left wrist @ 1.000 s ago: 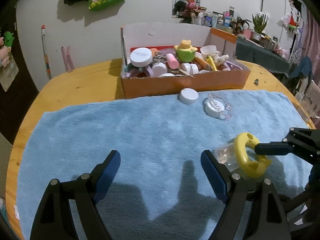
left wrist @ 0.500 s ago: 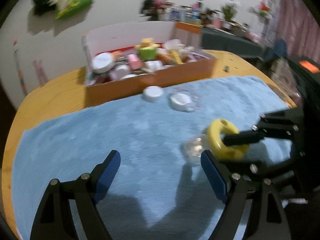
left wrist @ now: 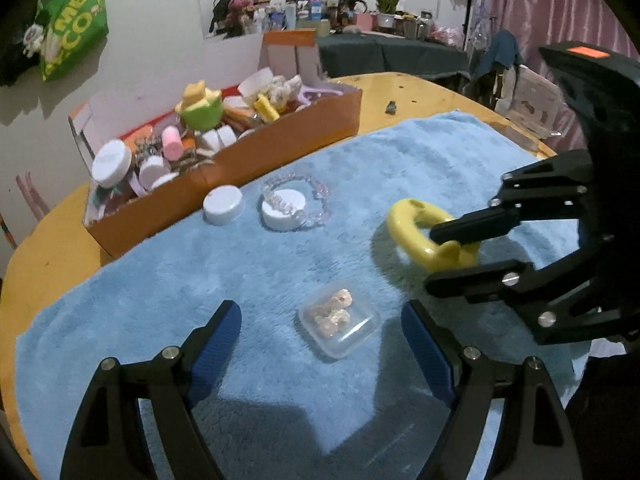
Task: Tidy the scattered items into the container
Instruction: 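Grasp the yellow ring with the right tool while the left tool approaches the clear box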
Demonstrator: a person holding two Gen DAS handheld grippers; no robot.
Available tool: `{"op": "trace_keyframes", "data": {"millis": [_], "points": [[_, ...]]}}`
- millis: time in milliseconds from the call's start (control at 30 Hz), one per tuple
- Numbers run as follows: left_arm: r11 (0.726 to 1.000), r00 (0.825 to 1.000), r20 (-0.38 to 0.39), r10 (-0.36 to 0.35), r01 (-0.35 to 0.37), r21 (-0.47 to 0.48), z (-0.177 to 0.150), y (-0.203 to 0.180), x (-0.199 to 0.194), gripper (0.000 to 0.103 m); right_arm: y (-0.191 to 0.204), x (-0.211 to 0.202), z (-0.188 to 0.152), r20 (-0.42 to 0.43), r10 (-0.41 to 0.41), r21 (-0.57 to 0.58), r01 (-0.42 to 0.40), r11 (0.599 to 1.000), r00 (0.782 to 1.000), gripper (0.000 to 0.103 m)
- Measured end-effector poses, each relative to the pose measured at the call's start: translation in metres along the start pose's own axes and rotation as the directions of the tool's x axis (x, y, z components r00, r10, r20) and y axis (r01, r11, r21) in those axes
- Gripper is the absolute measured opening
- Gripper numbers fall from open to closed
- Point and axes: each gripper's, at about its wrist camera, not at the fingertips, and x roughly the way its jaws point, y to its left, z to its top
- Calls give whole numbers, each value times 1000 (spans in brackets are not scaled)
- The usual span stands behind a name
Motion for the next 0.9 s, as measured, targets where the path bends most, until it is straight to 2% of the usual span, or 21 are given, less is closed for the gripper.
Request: {"op": "trace_keyframes", "data": {"millis": [267,567,733,900], "points": [[1000,999,-25,-21,20,-22,-2,5,8,77,-9,2,2,10,16,29,-16,999,1000,29],[999,999,-43,29,-31,-38,-6,-4,3,65,-12,4,3,15,22,42,-23,999,1000,29],[996,998,-35,60,-62,-59,-9,-11,-1,57,-13,4,3,21,26,50,-27,998,999,29],[997,998,-31,50,-52,-60,-10,-14,-3,42,-14,3,4,27,27,53,-28,998,999,29]]}}
